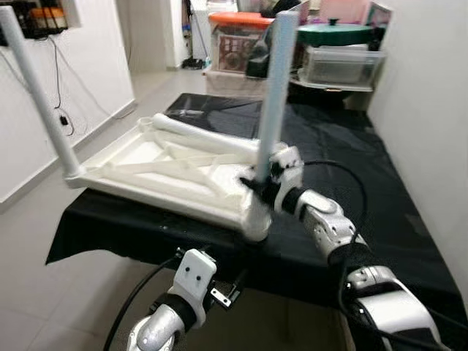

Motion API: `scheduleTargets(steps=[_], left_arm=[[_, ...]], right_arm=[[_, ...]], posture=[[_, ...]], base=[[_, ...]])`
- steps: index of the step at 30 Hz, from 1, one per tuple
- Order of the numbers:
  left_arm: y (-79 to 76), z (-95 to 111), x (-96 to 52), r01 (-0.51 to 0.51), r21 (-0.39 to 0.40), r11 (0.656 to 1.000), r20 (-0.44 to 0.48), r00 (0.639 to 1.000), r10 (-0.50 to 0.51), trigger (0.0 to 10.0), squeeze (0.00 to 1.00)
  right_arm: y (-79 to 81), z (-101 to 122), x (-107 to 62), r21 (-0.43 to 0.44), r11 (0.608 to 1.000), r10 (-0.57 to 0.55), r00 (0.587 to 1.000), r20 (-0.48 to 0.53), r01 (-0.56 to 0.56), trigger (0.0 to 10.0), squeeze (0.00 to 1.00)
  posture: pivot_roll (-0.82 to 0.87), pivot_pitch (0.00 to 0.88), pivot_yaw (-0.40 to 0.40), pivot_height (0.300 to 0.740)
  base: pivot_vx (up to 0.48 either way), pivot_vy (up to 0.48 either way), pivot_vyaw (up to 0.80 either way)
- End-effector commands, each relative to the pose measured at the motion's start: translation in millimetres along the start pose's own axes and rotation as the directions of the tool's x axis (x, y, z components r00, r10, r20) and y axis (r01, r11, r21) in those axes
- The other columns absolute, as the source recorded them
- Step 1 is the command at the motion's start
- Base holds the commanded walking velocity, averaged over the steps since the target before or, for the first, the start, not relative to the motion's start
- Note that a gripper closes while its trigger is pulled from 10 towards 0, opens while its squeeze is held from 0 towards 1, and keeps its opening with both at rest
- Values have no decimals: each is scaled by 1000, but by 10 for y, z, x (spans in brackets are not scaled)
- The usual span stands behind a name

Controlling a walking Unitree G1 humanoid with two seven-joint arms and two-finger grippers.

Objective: Building children table

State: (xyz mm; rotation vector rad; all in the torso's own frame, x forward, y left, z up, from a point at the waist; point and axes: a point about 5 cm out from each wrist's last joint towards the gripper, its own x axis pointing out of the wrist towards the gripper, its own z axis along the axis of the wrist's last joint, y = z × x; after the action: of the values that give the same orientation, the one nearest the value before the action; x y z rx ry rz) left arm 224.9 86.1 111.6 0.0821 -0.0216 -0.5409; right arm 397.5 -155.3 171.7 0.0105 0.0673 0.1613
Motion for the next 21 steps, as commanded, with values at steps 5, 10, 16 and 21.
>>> scheduleTargets(steps=[5, 10, 16, 21], left_arm=[[-4, -38, -12, 5, -2, 1000, -18, 1000, -5, 10000, 0], [-4, -39, -11, 6, -2, 1000, -18, 1000, -6, 10000, 0], [-11, -36, -13, 6, 1, 1000, -13, 1000, -6, 10000, 0], [-25, 16, -28, 5, 16, 1000, 31, 1000, -5, 10000, 0]], right_arm=[[-554, -321, -259, -35, 847, -529, 836, -146, 530, 0, 0], [-427, -376, -264, 12, 836, -541, 828, -148, 548, 4627, 0], [18, -174, -70, 77, 954, -291, 956, 26, 289, 10000, 1000], [132, -51, -38, 98, 995, -13, 995, 96, 3, 10000, 0]], posture=[[56, 0, -72, 740], [57, 0, -71, 740], [58, 0, -75, 740], [56, 0, -79, 740]], base=[[0, 0, 0], [0, 0, 0], [0, 0, 0], [0, 0, 0]])
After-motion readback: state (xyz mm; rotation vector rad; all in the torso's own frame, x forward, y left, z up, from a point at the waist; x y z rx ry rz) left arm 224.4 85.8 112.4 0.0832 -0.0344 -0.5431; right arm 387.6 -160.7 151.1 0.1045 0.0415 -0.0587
